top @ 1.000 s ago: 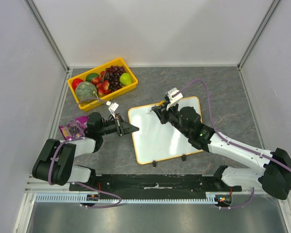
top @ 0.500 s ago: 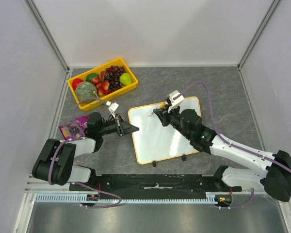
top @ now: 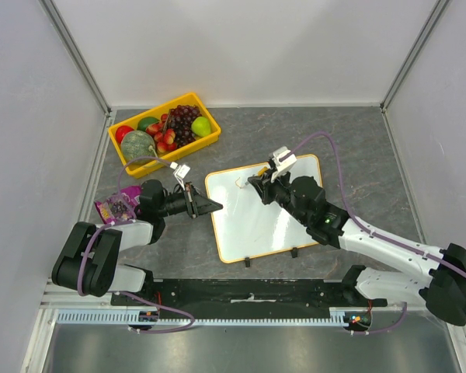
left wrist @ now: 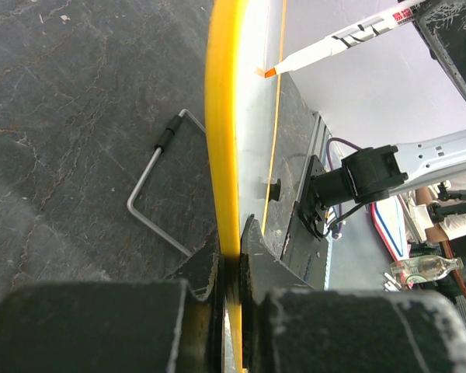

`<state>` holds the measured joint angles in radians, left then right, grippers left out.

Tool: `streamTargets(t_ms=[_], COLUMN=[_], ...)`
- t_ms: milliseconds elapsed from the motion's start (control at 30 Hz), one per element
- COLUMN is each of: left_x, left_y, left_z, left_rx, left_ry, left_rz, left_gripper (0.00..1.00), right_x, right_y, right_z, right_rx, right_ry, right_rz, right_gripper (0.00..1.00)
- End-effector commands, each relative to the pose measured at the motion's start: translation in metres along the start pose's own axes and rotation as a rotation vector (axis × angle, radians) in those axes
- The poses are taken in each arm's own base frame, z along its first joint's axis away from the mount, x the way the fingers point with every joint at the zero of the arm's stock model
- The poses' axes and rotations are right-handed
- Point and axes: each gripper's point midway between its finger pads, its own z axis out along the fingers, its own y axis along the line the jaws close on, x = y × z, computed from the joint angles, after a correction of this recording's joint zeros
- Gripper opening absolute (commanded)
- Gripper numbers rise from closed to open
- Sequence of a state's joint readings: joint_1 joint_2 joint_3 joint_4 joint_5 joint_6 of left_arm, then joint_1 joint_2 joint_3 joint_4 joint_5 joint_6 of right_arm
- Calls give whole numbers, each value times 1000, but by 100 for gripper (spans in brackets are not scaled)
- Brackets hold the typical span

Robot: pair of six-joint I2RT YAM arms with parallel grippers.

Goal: Write a sentence on the whiteboard

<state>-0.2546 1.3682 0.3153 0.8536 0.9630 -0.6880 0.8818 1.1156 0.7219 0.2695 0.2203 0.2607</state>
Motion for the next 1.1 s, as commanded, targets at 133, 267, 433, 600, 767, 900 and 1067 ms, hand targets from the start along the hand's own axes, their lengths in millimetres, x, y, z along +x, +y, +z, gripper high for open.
streamTargets(t_ms=[133, 267, 433, 600, 767, 900, 1067], left_x=[22, 23, 22, 22, 22, 22, 22], left_y=[14, 14, 14, 14, 14, 14, 14], left_z=[0, 0, 0, 0, 0, 0, 0], left_rx=[-15, -16, -15, -15, -15, -15, -15], left_ry=[63, 64, 63, 63, 63, 62, 63], left_rz=[104, 101, 102, 102, 101, 103, 101], left_gripper=[2, 2, 2, 2, 2, 2, 2], right_x=[31, 31, 28, 20, 11, 4, -22], right_y=[-6, 0, 4, 4, 3, 6, 5], right_z=[-4, -2, 3, 7, 8, 6, -8], right_rx=[6, -19, -33, -15, -5, -19, -23], right_ry=[96, 91, 74, 47, 15, 7, -60], right_rz=[-47, -28, -5, 33, 54, 58, 80], right_gripper=[0, 0, 0, 0, 0, 0, 0])
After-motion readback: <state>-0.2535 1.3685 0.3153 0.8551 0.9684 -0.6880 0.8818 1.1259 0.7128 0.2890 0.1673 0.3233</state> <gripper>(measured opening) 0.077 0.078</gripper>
